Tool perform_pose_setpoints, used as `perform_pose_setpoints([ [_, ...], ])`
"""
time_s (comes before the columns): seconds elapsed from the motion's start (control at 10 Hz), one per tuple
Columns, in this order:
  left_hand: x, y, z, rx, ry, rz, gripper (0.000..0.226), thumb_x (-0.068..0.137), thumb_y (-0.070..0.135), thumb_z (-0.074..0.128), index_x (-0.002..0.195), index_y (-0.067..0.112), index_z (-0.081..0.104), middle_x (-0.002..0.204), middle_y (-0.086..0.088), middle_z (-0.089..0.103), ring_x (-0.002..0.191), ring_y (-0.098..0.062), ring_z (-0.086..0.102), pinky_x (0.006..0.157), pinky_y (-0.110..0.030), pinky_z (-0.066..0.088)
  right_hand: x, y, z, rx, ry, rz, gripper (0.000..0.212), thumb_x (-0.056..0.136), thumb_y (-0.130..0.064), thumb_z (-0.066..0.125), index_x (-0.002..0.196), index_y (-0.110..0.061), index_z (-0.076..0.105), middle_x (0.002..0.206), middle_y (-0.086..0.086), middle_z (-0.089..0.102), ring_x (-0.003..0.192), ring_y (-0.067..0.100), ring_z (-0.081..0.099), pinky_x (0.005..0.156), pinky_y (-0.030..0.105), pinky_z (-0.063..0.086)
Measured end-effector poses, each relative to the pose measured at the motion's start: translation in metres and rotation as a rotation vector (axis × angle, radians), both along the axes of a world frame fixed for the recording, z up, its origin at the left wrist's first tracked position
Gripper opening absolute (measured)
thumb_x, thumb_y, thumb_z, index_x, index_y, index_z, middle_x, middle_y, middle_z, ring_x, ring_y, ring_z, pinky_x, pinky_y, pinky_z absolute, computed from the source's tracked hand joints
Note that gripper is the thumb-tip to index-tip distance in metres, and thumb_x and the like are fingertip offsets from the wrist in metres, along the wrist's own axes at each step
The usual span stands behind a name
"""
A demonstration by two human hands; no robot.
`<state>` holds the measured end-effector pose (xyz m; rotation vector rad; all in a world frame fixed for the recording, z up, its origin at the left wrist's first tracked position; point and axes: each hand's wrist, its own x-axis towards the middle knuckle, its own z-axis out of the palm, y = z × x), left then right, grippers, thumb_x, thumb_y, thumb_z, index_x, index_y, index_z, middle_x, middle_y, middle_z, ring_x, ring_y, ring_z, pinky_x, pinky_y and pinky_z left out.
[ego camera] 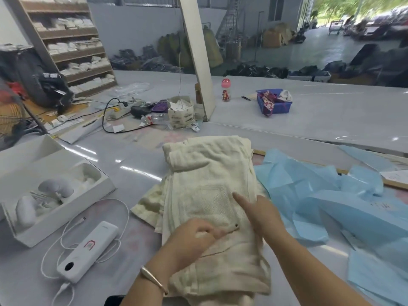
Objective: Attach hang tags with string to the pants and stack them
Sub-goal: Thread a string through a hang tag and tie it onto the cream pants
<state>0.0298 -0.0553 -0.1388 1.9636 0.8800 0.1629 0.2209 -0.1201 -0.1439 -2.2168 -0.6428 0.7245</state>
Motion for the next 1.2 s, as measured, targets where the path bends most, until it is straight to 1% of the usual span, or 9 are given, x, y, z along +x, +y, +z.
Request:
perform_pose_setpoints([
  [0.1,-0.006,0.029,-0.035,0.213,0.118,0.405,0.046,0.082,0.062,0.057,0.113,0.028,0.064,0.118,0.008,0.06,0.115,-0.013,0.054,0.094,-0.025,0.042,0.007,0.005,-0.008,0.013,-0.36,-0.013,0.057,0.077,-0.065,0.062,0.097,-0.011,0.055,0.101,0.005,0.049,0.098,0.026,0.053,0.077,0.038,0.046],
  [0.3,-0.002,0.061,-0.059,-0.023,0.033,0.68,0.079,0.072,0.053,0.078,0.131,0.011,0.048,0.123,-0.004,0.059,0.112,-0.023,0.059,0.091,-0.033,0.049,0.018,0.019,-0.013,0.17,-0.128,0.038,0.079,0.078,-0.033,0.076,0.144,-0.015,0.036,0.139,0.003,0.05,0.126,0.025,0.049,0.103,0.042,0.042],
  [0.5,0.013,0.071,-0.045,-0.282,-0.313,0.676,0.026,0.07,0.005,0.077,0.094,0.013,0.071,0.088,-0.004,0.075,0.077,-0.017,0.069,0.068,-0.03,0.055,0.029,0.015,-0.003,0.263,-0.06,0.095,0.018,0.08,-0.014,0.068,0.085,-0.03,0.075,0.086,-0.001,0.068,0.093,0.023,0.063,0.085,0.044,0.051],
  [0.6,0.004,0.067,-0.035,-0.618,-0.601,0.579,0.045,0.052,-0.006,0.063,0.096,-0.002,0.07,0.097,-0.023,0.067,0.082,-0.034,0.066,0.075,-0.042,0.056,0.036,0.011,0.0,0.29,-0.29,0.009,0.013,0.082,-0.014,0.073,0.085,-0.027,0.074,0.108,-0.002,0.057,0.113,0.024,0.05,0.096,0.044,0.042],
  [0.7,-0.02,0.058,-0.031,-0.847,-0.951,0.203,0.054,0.07,0.008,0.071,0.12,-0.008,0.062,0.123,-0.03,0.06,0.115,-0.039,0.06,0.097,-0.045,0.049,0.047,-0.034,0.022,0.685,0.079,0.273,0.021,0.079,-0.005,0.071,0.093,-0.019,0.076,0.117,0.006,0.065,0.113,0.022,0.059,0.098,0.037,0.042],
  [0.8,-0.044,0.051,-0.025,-0.851,-1.124,0.178,0.063,0.102,0.05,0.035,0.144,0.003,0.041,0.145,-0.021,0.046,0.138,-0.034,0.039,0.113,-0.045,0.027,0.062,-0.076,0.014,0.638,-0.161,0.17,0.034,0.093,-0.01,0.053,0.126,-0.005,0.059,0.14,0.007,0.053,0.127,0.022,0.051,0.113,0.02,-0.009],
  [0.9,-0.036,0.043,-0.016,-1.055,-0.982,0.334,0.074,0.094,0.068,0.034,0.136,0.011,0.055,0.137,-0.019,0.056,0.128,-0.035,0.052,0.098,-0.044,0.049,0.041,-0.084,0.016,0.869,1.166,0.327,0.089,0.088,-0.063,0.052,0.141,0.007,0.038,0.146,0.029,0.037,0.136,0.044,0.033,0.117,0.049,-0.003],
  [1.0,-0.023,0.03,-0.005,-0.945,-0.851,0.426,0.035,0.096,0.026,0.049,0.114,0.007,0.072,0.119,-0.02,0.067,0.108,-0.034,0.066,0.081,-0.042,0.057,0.029,-0.077,0.02,0.568,1.048,0.235,0.072,0.068,-0.041,0.075,0.127,-0.002,0.06,0.112,0.015,0.07,0.098,0.028,0.069,0.082,0.037,0.055],
  [1.2,-0.044,-0.001,0.053,-0.739,-0.908,0.448,0.028,0.071,0.006,0.065,0.096,0.002,0.077,0.099,-0.022,0.073,0.087,-0.032,0.073,0.068,-0.036,0.059,0.015,-0.121,0.049,0.641,1.119,0.428,0.069,0.05,-0.022,0.093,0.108,0.006,0.069,0.106,0.027,0.068,0.097,0.039,0.068,0.078,0.045,0.056],
])
